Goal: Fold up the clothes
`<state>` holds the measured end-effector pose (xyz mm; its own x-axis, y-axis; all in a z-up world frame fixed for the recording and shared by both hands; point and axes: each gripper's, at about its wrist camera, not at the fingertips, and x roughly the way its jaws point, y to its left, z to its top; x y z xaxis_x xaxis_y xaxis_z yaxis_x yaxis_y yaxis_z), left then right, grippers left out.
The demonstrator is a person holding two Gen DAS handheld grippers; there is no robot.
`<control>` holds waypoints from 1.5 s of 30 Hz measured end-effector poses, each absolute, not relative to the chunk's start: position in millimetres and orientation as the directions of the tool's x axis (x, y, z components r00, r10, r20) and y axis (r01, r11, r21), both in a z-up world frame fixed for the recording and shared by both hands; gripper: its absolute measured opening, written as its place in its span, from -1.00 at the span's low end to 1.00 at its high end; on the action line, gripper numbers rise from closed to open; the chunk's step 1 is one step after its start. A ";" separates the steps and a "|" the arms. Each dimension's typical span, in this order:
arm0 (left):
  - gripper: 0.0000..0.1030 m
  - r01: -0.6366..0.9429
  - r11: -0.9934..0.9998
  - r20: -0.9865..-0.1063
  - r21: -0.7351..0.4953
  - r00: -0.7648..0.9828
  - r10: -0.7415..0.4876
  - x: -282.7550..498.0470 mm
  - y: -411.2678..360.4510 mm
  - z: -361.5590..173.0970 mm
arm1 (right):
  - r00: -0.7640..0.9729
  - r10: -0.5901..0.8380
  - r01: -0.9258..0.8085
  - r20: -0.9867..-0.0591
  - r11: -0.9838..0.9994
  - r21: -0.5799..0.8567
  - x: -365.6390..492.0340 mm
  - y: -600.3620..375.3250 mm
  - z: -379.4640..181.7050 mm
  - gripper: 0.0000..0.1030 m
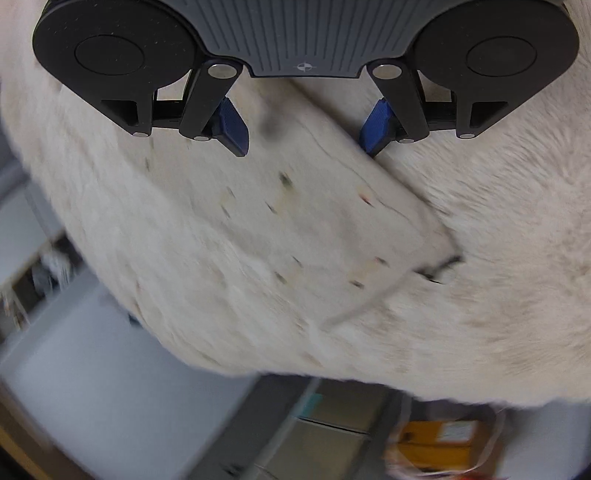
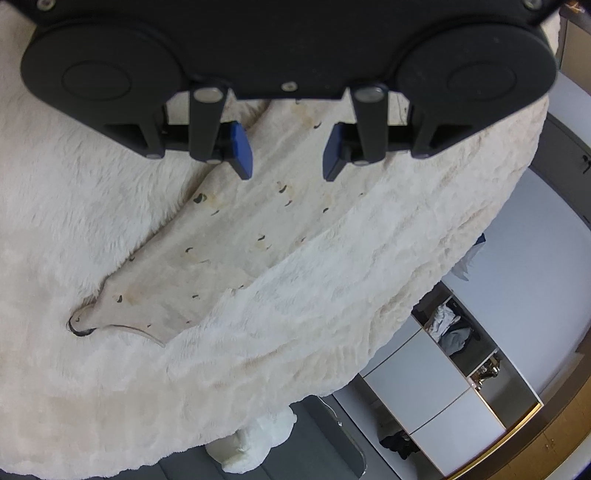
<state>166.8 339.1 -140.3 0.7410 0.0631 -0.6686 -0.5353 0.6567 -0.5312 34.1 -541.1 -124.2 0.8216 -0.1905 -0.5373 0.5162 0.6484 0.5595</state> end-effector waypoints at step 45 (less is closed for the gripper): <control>-0.68 -0.544 0.679 -0.730 -0.493 0.683 0.017 200.9 398.9 -167.0 | 0.679 -0.057 0.425 -0.732 0.843 0.328 66.2 -508.5 -145.2 -0.22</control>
